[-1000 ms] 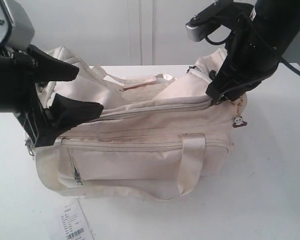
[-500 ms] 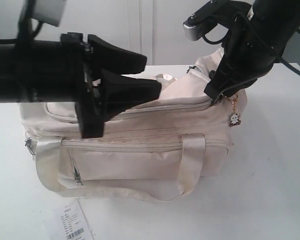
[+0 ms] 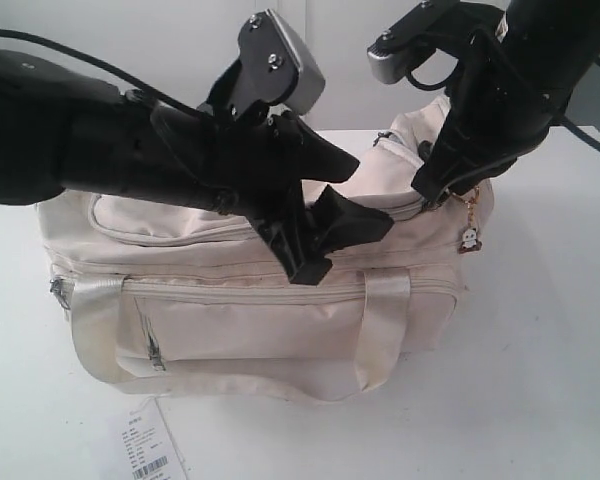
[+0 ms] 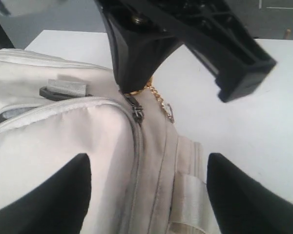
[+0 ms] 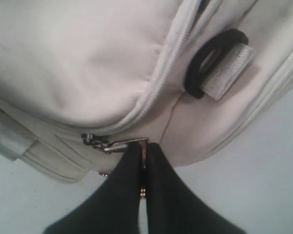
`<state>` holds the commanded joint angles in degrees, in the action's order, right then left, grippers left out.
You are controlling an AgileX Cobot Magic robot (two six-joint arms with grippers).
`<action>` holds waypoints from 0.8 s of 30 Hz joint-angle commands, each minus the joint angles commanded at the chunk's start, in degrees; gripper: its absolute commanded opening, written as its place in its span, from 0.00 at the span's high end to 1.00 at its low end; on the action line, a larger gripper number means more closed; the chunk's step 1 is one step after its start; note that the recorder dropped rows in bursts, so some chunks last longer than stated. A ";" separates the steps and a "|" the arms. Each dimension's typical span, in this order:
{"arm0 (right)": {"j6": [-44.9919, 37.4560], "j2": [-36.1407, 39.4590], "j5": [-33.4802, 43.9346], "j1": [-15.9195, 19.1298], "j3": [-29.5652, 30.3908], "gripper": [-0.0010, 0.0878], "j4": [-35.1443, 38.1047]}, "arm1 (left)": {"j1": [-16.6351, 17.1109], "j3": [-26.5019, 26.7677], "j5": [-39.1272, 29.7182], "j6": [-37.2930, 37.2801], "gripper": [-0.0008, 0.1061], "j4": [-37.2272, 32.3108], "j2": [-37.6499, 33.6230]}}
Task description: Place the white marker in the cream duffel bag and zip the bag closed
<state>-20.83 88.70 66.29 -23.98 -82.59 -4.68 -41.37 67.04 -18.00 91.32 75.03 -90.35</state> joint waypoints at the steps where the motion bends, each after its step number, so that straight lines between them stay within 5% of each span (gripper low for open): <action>1: 0.00 0.00 0.00 0.00 0.00 0.99 0.00 | 0.00 0.76 0.00 -0.37 0.34 -1.01 -0.64; 14: 0.00 0.00 -0.43 0.00 0.00 0.99 0.00 | 0.00 4.18 2.40 -1.47 0.34 -3.60 -6.74; 18: 0.00 0.00 -0.43 0.00 0.00 0.99 0.00 | 0.00 4.30 2.62 -1.18 0.56 -3.60 -8.04; 21: 0.00 0.00 -0.43 0.00 0.00 0.99 0.00 | 0.00 4.30 2.61 -1.18 1.00 -3.60 -8.04; 24: 0.00 0.00 -1.46 0.00 0.00 0.99 0.00 | 0.00 4.30 1.76 -0.99 0.99 -3.60 -8.04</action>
<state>-20.83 88.70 64.83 -23.98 -82.59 -4.68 -41.37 71.34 -16.24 90.33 71.43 -98.38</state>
